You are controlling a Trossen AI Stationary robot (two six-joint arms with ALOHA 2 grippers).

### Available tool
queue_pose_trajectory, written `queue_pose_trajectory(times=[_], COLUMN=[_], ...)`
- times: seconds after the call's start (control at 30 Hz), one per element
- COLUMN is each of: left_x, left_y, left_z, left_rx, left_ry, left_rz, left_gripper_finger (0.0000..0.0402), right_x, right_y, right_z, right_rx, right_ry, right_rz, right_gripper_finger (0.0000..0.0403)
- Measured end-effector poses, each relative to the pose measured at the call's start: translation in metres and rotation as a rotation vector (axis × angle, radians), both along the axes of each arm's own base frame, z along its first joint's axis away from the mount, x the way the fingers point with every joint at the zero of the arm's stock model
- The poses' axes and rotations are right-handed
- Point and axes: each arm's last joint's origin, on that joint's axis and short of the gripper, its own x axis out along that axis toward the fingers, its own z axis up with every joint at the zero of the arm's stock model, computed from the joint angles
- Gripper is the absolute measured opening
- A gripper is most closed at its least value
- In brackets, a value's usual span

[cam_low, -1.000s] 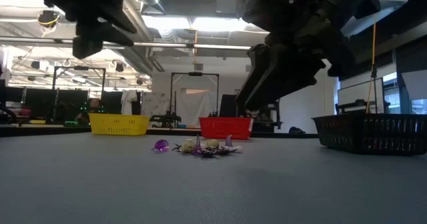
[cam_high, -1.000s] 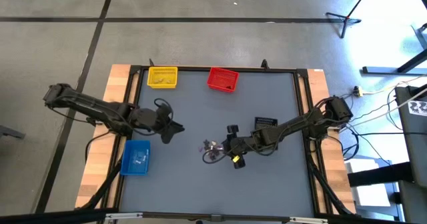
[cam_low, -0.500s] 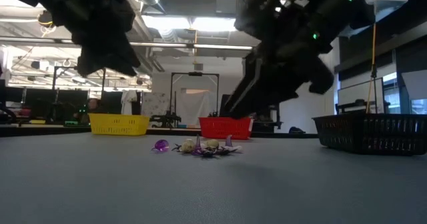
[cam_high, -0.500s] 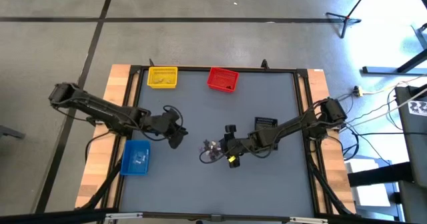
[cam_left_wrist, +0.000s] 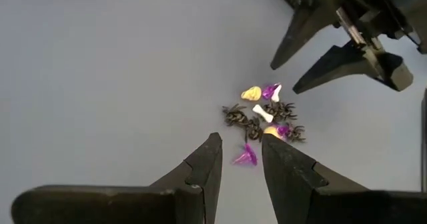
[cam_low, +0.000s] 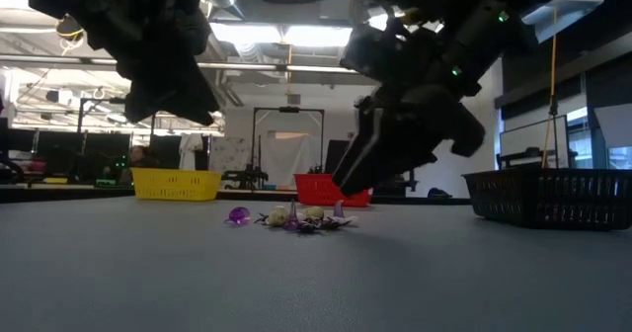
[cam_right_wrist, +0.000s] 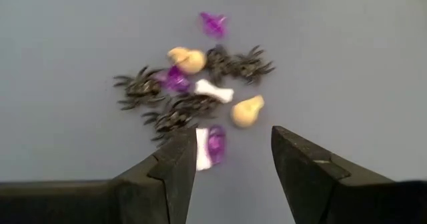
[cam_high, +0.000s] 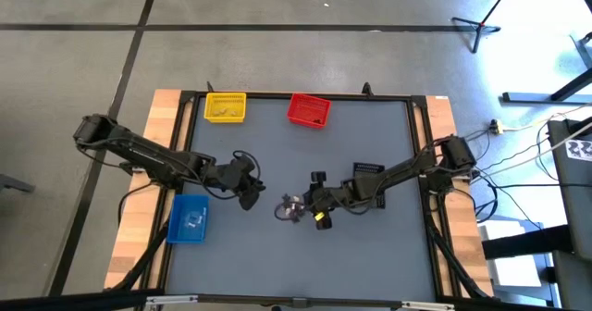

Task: Sort Halloween decoration
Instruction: Put the purple hat toy into the black bin

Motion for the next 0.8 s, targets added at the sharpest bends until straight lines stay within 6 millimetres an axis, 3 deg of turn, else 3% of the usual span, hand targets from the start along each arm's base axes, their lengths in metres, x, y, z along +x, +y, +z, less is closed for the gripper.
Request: queue_pose_trajectory(times=[0.47, 0.8], left_x=[0.001, 0.001], left_y=[0.000, 0.000], left_z=[0.002, 0.002], left_rx=[-0.003, -0.004], left_ry=[-0.019, -0.023], left_rz=[0.000, 0.000], left_gripper_finger=[0.0099, 0.0099], right_x=[0.003, 0.006], right_y=[0.001, -0.001], right_z=[-0.015, -0.014], right_rx=[-0.014, -0.010], right_ry=[0.017, -0.001], right_rz=[-0.001, -0.011], right_gripper_finger=[0.0193, 0.0193])
